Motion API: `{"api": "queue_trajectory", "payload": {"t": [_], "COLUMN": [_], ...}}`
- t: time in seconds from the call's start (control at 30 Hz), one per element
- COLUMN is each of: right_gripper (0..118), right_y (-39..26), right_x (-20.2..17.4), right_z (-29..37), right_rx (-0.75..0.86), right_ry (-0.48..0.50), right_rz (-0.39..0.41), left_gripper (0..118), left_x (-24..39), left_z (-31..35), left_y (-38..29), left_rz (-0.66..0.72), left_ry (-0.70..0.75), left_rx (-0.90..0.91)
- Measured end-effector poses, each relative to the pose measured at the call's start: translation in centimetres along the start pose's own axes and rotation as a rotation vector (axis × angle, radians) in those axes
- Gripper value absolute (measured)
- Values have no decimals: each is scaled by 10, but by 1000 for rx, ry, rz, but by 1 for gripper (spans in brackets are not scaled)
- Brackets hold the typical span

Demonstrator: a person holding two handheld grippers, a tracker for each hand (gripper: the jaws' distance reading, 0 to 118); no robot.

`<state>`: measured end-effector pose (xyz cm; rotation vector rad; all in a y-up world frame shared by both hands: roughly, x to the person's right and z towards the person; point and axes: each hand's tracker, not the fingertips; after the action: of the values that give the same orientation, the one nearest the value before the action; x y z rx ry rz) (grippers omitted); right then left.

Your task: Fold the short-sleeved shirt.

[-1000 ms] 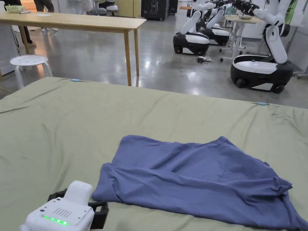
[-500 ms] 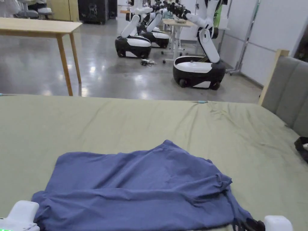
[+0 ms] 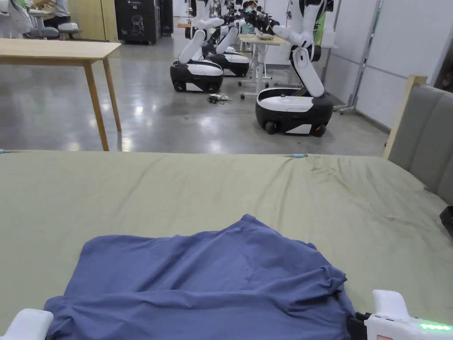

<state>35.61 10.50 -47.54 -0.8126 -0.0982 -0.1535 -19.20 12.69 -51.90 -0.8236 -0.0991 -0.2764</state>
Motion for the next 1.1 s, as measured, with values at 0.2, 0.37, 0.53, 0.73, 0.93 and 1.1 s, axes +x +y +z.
{"api": "queue_trajectory", "payload": {"t": [0.2, 0.37, 0.53, 0.73, 0.93, 1.1], "right_gripper": [8, 8, 8, 8, 35, 106], "right_y": [27, 26, -24, -115, -134, -108], "right_x": [-10, -10, -10, -11, -3, -34], "right_z": [95, 183, 233, 197, 188, 247], "right_rx": [179, 262, 217, 20, 51, 394], "right_ry": [59, 80, 72, 9, -15, 58], "right_rz": [27, 28, 51, 95, 35, -3], "left_gripper": [3, 3, 3, 3, 31, 111], "left_x": [-28, -50, -61, -39, -30, -17], "left_z": [70, 144, 194, 178, 169, 229], "left_y": [24, 28, -19, -103, -142, -121], "left_rz": [38, 32, 48, 110, 164, 196], "left_ry": [-11, -8, -22, -70, 4, 15], "left_rx": [159, 246, 250, 101, 89, 417]}}
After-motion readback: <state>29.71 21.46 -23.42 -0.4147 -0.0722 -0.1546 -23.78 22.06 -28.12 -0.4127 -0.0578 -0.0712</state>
